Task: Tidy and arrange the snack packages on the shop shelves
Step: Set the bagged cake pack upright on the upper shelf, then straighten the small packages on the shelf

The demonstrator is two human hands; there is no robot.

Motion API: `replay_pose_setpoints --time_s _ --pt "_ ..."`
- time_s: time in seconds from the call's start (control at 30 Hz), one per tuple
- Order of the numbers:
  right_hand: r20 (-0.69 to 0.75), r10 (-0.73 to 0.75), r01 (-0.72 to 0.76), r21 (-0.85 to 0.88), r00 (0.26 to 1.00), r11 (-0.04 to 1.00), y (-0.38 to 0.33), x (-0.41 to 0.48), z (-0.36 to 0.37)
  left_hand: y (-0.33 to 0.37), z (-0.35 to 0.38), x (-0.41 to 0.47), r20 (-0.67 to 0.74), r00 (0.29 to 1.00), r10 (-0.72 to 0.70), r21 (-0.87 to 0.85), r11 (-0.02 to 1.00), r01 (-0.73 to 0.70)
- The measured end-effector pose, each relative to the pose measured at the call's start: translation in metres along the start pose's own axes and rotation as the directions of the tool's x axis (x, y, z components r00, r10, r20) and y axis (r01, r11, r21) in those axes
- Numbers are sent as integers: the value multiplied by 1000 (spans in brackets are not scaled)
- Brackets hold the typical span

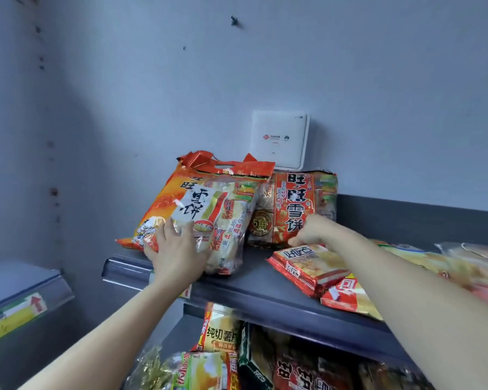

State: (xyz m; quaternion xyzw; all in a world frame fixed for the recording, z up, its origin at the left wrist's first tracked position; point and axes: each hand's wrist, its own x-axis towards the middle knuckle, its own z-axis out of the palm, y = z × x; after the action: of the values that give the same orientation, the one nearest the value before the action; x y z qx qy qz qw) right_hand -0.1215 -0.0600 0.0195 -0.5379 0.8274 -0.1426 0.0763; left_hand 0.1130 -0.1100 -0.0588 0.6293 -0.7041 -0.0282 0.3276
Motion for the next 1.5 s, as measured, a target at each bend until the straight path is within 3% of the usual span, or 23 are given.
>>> replay_pose_setpoints --time_s 0.1,0.2,0.3,0.4,0.47,0.57,0.67,0.77,0.83,0.97,1.23,1.5 --pt "171 113 -75 -211 979 975 21 -8 -4 23 4 -11 -38 987 154 -43 987 -155" --pt "230 141 -111 -138 963 984 33 -7 0 42 11 -19 26 952 306 -67 950 -304" --pt "139 153 -158 29 978 987 34 -7 5 53 15 -26 101 906 412 -64 911 -407" --pt "-42 161 -147 237 986 960 31 3 14 59 14 -32 116 893 435 43 896 -442" --pt "-72 195 -171 253 978 952 29 6 18 59 13 -34 139 898 417 65 901 -429" --pt "-161 264 -185 388 951 903 33 8 22 59 13 -35 192 912 363 -116 931 -346" --pt "-330 272 -4 630 904 776 35 2 20 64 12 -34 236 923 304 -314 923 -224" --pt "-496 243 251 733 834 632 30 -13 16 73 16 -30 229 936 268 -599 797 -82" --pt "-563 246 346 739 789 578 28 -21 13 82 17 -28 197 953 232 -704 710 -28" --pt "-582 273 418 774 766 477 39 -38 6 98 8 -30 110 981 161 -779 627 -15" --pt "-596 218 462 764 773 451 67 -77 -19 125 -1 -52 85 993 83 -875 484 34" --pt "-625 190 516 750 757 414 111 -125 -48 168 -20 -97 23 998 65 -922 386 -4"
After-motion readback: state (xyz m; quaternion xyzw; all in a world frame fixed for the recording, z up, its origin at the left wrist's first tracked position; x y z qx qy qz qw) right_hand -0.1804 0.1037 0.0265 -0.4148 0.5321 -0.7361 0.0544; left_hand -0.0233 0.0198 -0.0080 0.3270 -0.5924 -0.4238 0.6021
